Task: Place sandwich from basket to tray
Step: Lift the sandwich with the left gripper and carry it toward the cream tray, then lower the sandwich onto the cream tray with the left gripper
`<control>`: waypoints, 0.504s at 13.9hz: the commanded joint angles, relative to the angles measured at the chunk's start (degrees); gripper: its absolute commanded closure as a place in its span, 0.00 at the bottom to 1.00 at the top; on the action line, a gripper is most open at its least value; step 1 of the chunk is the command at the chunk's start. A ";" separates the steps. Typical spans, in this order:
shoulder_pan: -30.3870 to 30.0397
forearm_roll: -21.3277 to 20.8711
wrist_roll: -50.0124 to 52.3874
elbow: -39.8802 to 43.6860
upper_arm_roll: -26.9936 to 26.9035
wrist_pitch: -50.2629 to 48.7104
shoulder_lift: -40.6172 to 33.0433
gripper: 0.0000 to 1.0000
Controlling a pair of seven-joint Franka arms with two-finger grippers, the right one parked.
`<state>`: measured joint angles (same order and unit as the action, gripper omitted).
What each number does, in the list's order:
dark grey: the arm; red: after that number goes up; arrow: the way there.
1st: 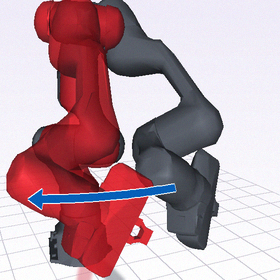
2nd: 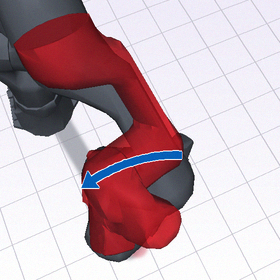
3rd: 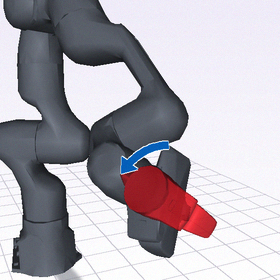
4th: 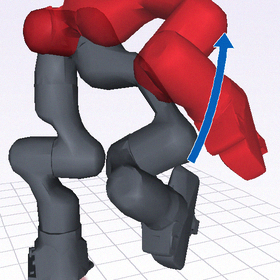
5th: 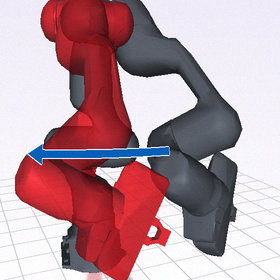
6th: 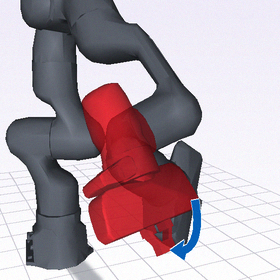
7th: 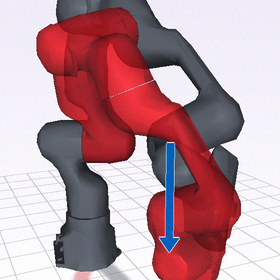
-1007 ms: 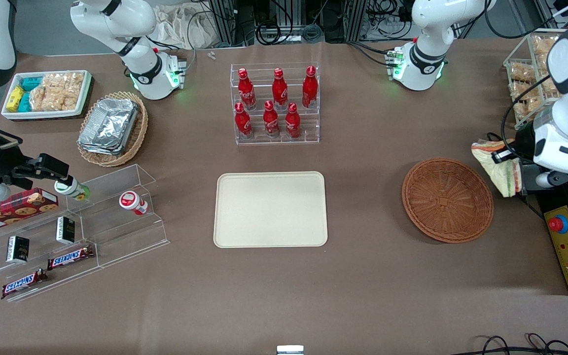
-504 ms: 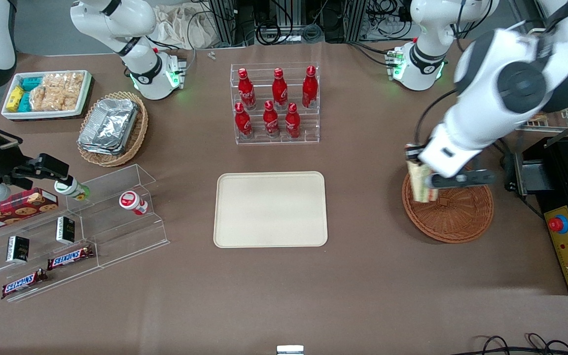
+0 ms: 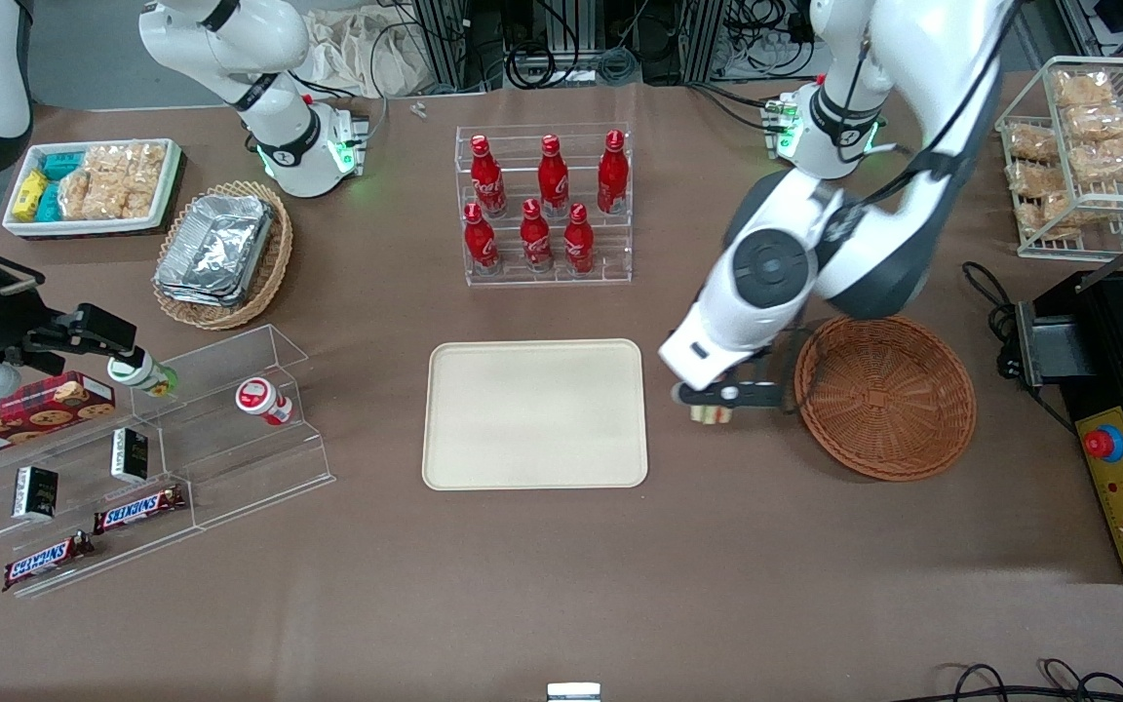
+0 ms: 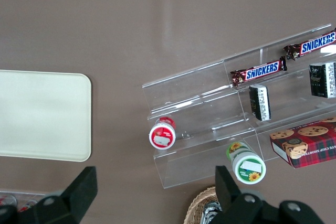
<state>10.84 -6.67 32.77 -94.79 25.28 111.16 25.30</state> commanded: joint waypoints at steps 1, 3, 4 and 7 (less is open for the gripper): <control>3.03 -1.41 3.17 2.69 -0.32 3.96 5.28 1.00; 6.37 -1.59 5.19 2.95 -0.58 6.26 8.35 1.00; 7.08 -1.59 5.55 3.65 -0.67 7.22 9.76 1.00; 8.06 -5.53 8.79 4.44 -0.59 10.82 13.54 1.00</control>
<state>18.00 -9.48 38.87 -93.37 25.16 121.01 35.81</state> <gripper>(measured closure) 0.841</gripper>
